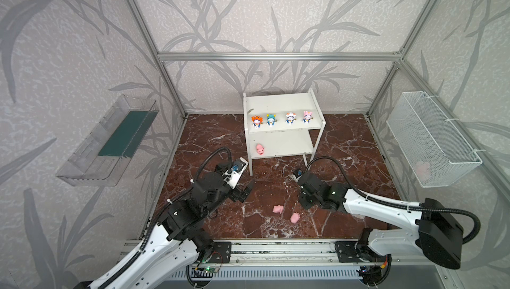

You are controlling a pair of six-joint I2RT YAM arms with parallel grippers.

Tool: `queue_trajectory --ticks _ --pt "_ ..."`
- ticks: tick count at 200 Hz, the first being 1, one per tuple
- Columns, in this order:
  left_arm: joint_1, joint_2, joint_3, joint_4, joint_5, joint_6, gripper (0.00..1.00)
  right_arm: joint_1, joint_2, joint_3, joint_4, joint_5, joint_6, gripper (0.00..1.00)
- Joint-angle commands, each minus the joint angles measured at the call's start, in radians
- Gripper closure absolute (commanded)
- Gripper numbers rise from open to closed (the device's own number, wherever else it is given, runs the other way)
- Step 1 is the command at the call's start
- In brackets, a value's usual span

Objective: Place and organize the plastic toys onto the shelf

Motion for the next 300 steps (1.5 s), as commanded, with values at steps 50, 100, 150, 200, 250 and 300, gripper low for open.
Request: queue_trajectory --ticks 50,100,150,200,250,300 --pt "0.009 0.012 0.005 -0.001 0.019 0.002 0.01 0.057 0.073 0.002 0.043 0.012 0.007 0.92" --pt "0.01 0.007 0.003 0.0 0.019 0.0 0.01 0.08 0.227 0.072 0.157 -0.061 -0.015 0.89" --pt "0.01 0.005 0.001 0.002 0.02 0.002 0.01 0.126 0.254 0.113 0.201 -0.09 -0.014 0.61" --pt "0.013 0.014 0.003 0.003 0.027 0.001 0.01 0.12 0.098 0.041 0.17 0.0 0.064 0.42" --pt "0.015 0.015 0.005 0.002 0.029 -0.001 0.01 -0.028 0.022 -0.041 0.129 -0.025 0.169 0.61" --pt "0.018 0.019 0.006 0.004 0.031 -0.003 0.01 -0.132 0.109 -0.039 0.215 -0.113 0.15 0.83"
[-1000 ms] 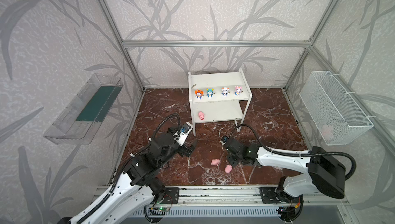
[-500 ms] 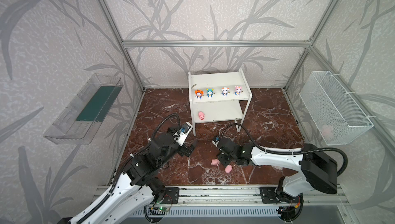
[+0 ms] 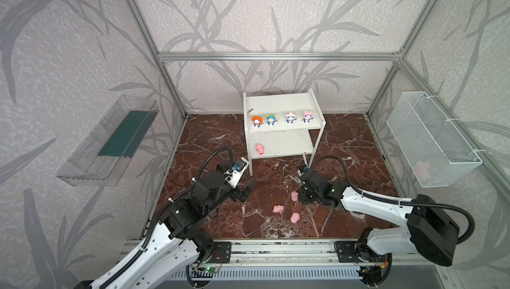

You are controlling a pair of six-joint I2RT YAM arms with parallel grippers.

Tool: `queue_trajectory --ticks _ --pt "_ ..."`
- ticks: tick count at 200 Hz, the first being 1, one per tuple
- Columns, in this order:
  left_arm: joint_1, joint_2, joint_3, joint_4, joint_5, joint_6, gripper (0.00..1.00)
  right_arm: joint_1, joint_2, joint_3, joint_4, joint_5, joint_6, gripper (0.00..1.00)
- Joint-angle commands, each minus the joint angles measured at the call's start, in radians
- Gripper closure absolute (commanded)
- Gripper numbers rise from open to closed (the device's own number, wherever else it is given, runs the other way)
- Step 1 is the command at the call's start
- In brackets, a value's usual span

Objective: Place and organize the plastic toys onto the shelf

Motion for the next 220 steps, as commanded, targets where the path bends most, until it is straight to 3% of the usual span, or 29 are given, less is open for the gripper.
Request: queue_trajectory --ticks 1,47,128,220 --pt "0.005 0.001 0.006 0.004 0.009 -0.002 0.01 -0.03 0.043 0.016 0.042 -0.04 -0.002 0.83" --pt "0.007 -0.001 0.004 0.002 0.004 0.0 0.01 -0.085 0.174 0.084 0.085 -0.1 -0.051 0.87" --pt "0.008 0.0 0.002 0.002 0.002 0.0 0.01 -0.083 0.293 0.13 0.144 -0.18 -0.111 0.89" --pt "0.009 0.003 0.005 0.002 0.009 -0.002 0.01 -0.026 0.098 -0.045 0.089 -0.182 -0.101 0.9"
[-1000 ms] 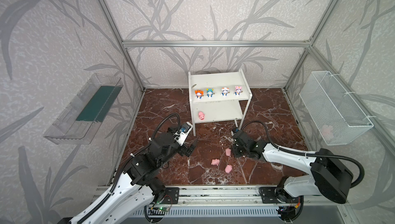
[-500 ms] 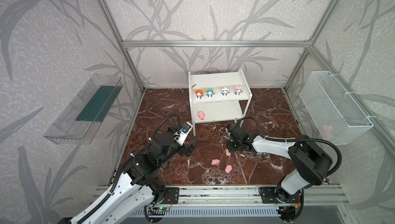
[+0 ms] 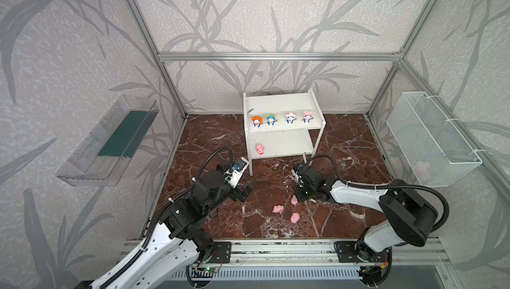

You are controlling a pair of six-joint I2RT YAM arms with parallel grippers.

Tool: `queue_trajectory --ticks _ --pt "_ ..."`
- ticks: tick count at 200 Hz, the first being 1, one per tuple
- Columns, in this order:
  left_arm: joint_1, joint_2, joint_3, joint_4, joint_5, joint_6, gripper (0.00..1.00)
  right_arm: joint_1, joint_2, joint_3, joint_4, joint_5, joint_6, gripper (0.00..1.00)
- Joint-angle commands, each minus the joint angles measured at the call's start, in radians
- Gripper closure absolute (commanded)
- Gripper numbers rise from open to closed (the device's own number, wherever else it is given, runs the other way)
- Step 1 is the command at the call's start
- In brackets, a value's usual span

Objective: Place and organize the plastic toys onto the shelf

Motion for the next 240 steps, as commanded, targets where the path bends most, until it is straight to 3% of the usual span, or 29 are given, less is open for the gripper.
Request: queue_trajectory --ticks 1,78,127,158,240 --pt "0.006 0.0 0.005 0.002 0.009 -0.002 0.01 0.027 -0.054 -0.038 -0.062 -0.01 -0.003 0.9" --pt "0.007 0.003 0.009 0.001 0.011 -0.003 0.01 0.172 -0.087 -0.08 -0.062 -0.002 0.035 0.9" --pt "0.009 0.011 0.008 0.0 0.012 -0.003 0.01 0.175 -0.145 -0.09 -0.159 0.052 0.058 0.89" --pt "0.011 0.011 0.01 0.001 0.014 -0.002 0.01 0.184 -0.2 -0.136 -0.174 0.005 0.088 0.89" --pt "0.014 0.011 0.011 -0.001 0.022 -0.005 0.01 0.395 -0.177 -0.128 -0.151 -0.027 0.141 0.89"
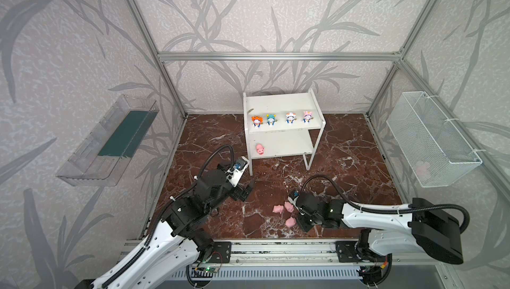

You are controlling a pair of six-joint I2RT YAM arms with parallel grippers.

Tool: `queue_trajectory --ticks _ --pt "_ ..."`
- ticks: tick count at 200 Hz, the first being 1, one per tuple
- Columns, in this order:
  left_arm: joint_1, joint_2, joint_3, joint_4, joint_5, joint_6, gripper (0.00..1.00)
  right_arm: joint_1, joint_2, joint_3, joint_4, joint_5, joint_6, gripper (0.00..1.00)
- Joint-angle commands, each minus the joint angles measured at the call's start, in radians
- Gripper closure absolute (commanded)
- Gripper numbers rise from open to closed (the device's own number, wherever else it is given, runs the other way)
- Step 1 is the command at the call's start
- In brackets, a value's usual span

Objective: Place and organize the plastic toys onto the shelf

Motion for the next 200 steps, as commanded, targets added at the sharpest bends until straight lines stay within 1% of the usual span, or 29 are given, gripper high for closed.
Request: queue_trajectory --ticks 1,33,60,97,125,158,178,200 --pt "0.005 -0.002 0.012 -0.001 0.015 -0.004 0.01 0.044 0.031 0.008 -0.017 -0.022 0.028 0.89" --pt "0.006 0.0 0.013 0.0 0.013 -0.003 0.01 0.102 0.085 0.056 -0.01 -0.047 0.018 0.9" --pt "0.007 0.003 0.013 0.001 0.013 -0.003 0.01 0.114 0.102 0.08 -0.004 -0.067 -0.005 0.9" --pt "0.008 0.006 0.012 0.001 0.013 -0.003 0.01 0.094 0.035 0.07 -0.068 0.036 0.026 0.88" --pt "0.011 0.008 0.013 0.001 0.015 -0.003 0.01 0.028 0.007 0.058 -0.12 0.054 0.004 0.74" --pt "0.01 0.006 0.013 -0.001 0.014 -0.003 0.01 -0.016 0.022 0.072 -0.106 0.051 -0.058 0.57" --pt "0.011 0.002 0.013 -0.001 0.011 -0.003 0.01 -0.029 0.069 0.102 -0.092 0.052 -0.098 0.51" --pt "0.011 0.002 0.013 -0.002 0.01 -0.002 0.01 -0.041 0.135 0.135 -0.076 0.051 -0.132 0.51"
